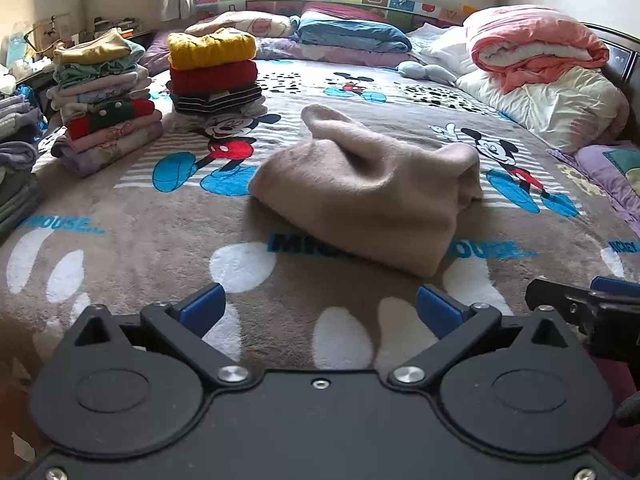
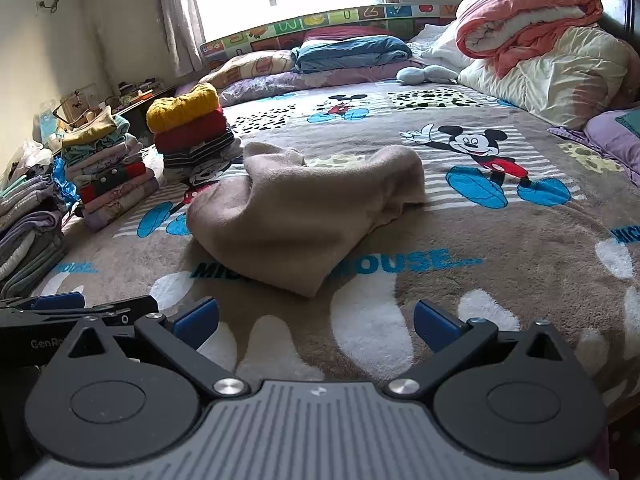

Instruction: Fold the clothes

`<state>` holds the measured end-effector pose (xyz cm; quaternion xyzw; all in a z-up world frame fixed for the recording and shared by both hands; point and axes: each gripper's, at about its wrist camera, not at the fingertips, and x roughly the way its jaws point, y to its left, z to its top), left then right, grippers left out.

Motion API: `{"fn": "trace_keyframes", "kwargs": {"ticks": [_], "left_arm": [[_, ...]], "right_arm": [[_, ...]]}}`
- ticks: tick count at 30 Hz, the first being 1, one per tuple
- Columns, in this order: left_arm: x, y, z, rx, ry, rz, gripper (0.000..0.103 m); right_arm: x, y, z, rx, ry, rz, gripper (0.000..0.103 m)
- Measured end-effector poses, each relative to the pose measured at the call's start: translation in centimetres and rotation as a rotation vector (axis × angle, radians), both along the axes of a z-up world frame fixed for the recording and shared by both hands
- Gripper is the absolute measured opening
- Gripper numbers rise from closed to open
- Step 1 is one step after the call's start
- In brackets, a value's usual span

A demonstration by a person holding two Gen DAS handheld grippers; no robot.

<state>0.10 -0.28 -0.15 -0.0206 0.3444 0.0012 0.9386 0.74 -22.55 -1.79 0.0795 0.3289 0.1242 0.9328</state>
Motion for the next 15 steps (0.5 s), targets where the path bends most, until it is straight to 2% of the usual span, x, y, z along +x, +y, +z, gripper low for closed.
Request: {"fn": "trace_keyframes", "kwargs": {"ticks": [6, 15], "left_arm": [[-0.1, 0.27, -0.2, -0.021, 0.005, 0.008, 0.103], [0.02, -0.08, -0.3, -0.005, 0.012, 0.007, 0.103]], "right_arm": [[-0.01, 0.27, 0.11, -0.001, 0.006, 0.004, 0.103], [0.14, -0.06, -0.59, -0.001, 0.01, 0.005, 0.103]]}}
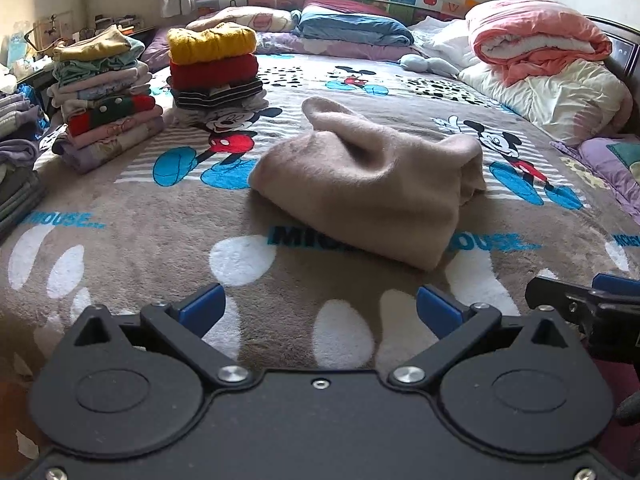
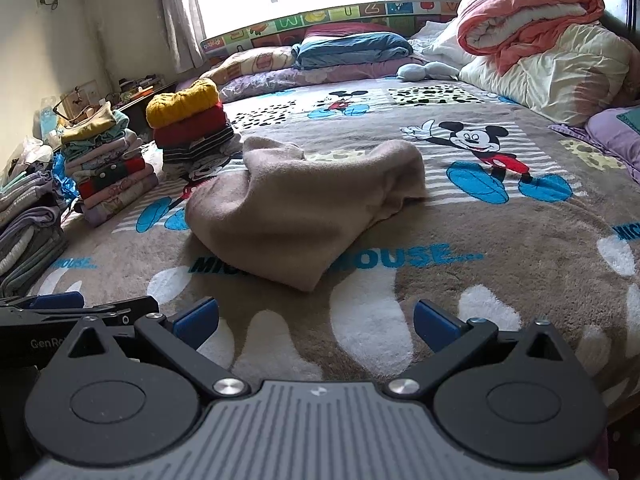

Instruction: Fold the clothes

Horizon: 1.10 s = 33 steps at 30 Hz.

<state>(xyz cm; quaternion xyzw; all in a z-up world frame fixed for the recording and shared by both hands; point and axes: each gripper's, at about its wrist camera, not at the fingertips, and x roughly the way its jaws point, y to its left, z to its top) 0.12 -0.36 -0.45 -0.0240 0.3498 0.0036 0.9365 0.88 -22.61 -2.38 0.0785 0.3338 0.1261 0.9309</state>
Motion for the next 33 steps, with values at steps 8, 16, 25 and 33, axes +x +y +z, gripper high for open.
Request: {"fn": "trace_keyframes", "kwargs": {"ticks": [8, 16, 25, 33], "left_arm": [[0.1, -0.2, -0.2, 0.008, 0.007, -0.001, 0.103], [0.2, -0.5, -0.4, 0.012, 0.017, 0.002, 0.103], [0.4, -0.6, -0.6, 0.015, 0.026, 0.001, 0.103], [0.6, -0.8, -0.7, 0.018, 0.031, 0.001, 0.103]], "right_arm": [[0.1, -0.3, -0.2, 0.007, 0.004, -0.002, 0.103], [0.2, -0.5, -0.5, 0.014, 0.011, -0.003, 0.103], [0.4, -0.9, -0.8, 0.022, 0.017, -0.004, 0.103], [0.4, -1.0, -1.0, 0.029, 0.021, -0.005, 0.103]]}}
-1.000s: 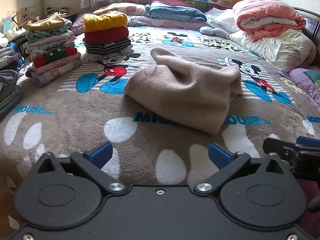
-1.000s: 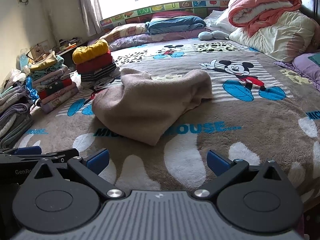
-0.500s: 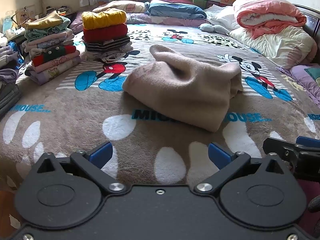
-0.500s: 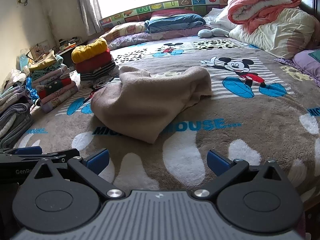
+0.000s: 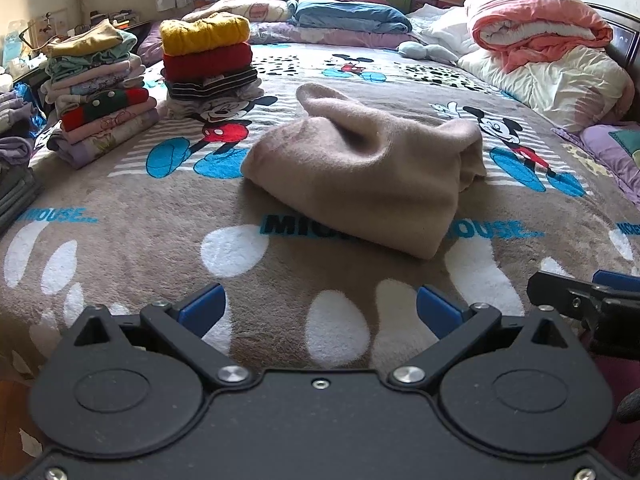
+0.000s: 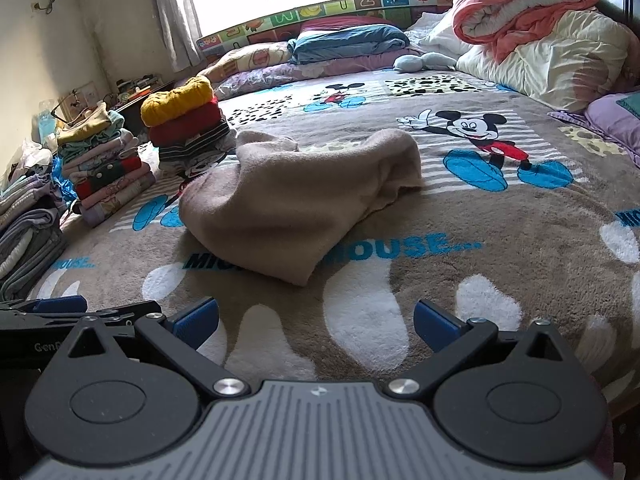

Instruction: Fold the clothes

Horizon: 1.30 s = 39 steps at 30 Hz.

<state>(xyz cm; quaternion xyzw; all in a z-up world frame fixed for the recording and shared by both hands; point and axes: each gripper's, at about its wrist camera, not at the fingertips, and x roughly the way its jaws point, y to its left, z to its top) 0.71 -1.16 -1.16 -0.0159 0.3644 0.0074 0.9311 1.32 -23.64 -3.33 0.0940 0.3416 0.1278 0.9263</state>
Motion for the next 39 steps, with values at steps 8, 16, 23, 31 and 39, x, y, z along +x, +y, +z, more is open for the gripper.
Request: {"fn": "trace_keyframes", "kwargs": {"ticks": [8, 16, 23, 31, 39], "left_arm": [[0.1, 0.0, -0.1, -0.003, 0.002, 0.001, 0.103], [0.4, -0.1, -0.3, -0.008, 0.011, -0.01, 0.103], [1.4, 0.4, -0.5, -0.037, 0.033, -0.039, 0.103], [3.9, 1.4, -1.0, -0.062, 0.069, -0.081, 0.103], [6.7, 2.0, -1.4, -0.029, 0.043, -0.174, 0.103]], "right_arm": [[0.2, -0.1, -0.2, 0.007, 0.006, -0.002, 0.103], [0.5, -0.5, -0.5, 0.044, 0.002, 0.012, 0.103], [1.0, -1.1, -0.9, 0.113, -0.011, 0.042, 0.103], [2.7, -2.0, -2.0, 0.166, -0.027, 0.065, 0.103], [5.4, -3.1, -3.5, 0.199, -0.045, 0.078, 0.103]]}}
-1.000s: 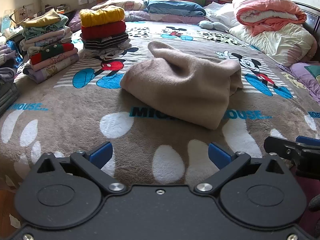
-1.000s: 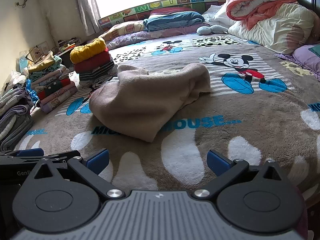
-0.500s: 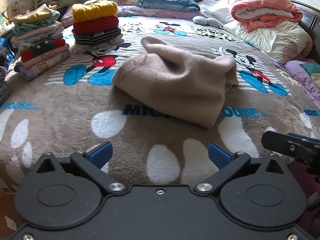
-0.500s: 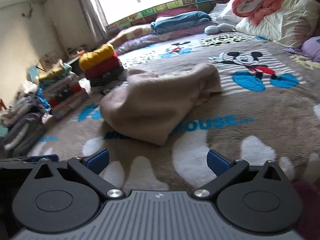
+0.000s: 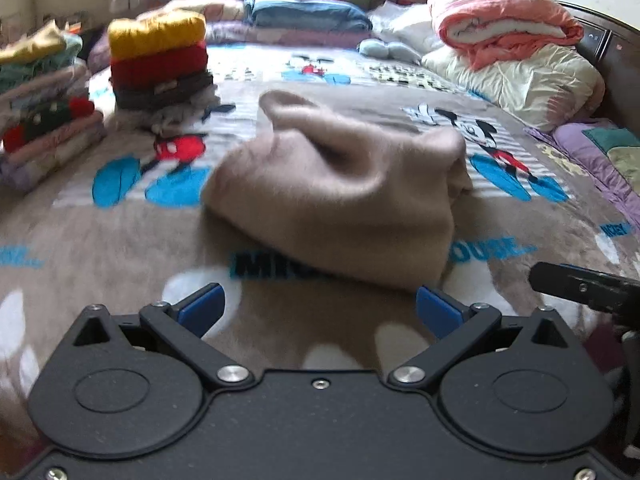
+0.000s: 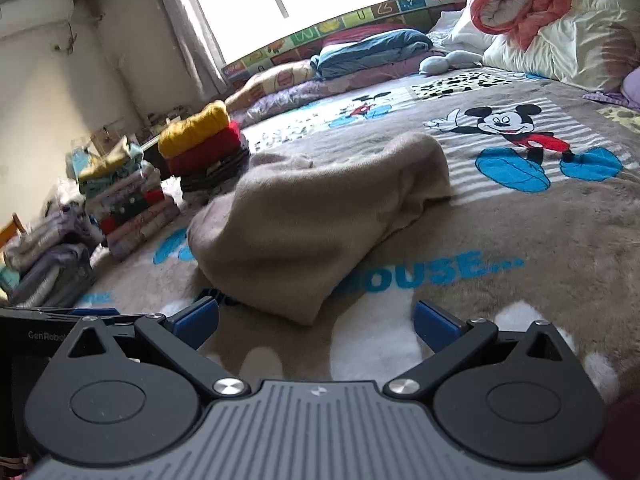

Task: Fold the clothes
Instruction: 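Move both grippers down to the sweater's collar edge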

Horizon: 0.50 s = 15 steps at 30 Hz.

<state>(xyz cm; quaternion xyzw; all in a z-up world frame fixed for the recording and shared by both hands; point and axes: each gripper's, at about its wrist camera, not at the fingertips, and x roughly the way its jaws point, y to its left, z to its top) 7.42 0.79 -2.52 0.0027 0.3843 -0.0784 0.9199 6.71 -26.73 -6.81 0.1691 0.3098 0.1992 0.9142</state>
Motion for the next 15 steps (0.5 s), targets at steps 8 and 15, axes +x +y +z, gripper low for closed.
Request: {"fn": "trace_keyframes", "kwargs": {"ticks": [8, 15], "left_arm": [[3.7, 0.9, 0.7, -0.02, 0.02, -0.125, 0.103], [7.3, 1.3, 3.5, 0.053, -0.058, -0.21, 0.103]], "right_arm": [[3.3, -1.6, -0.5, 0.007, 0.021, 0.01, 0.103], [6.5, -2.3, 0.3, -0.047, 0.011, 0.047, 0.103]]}}
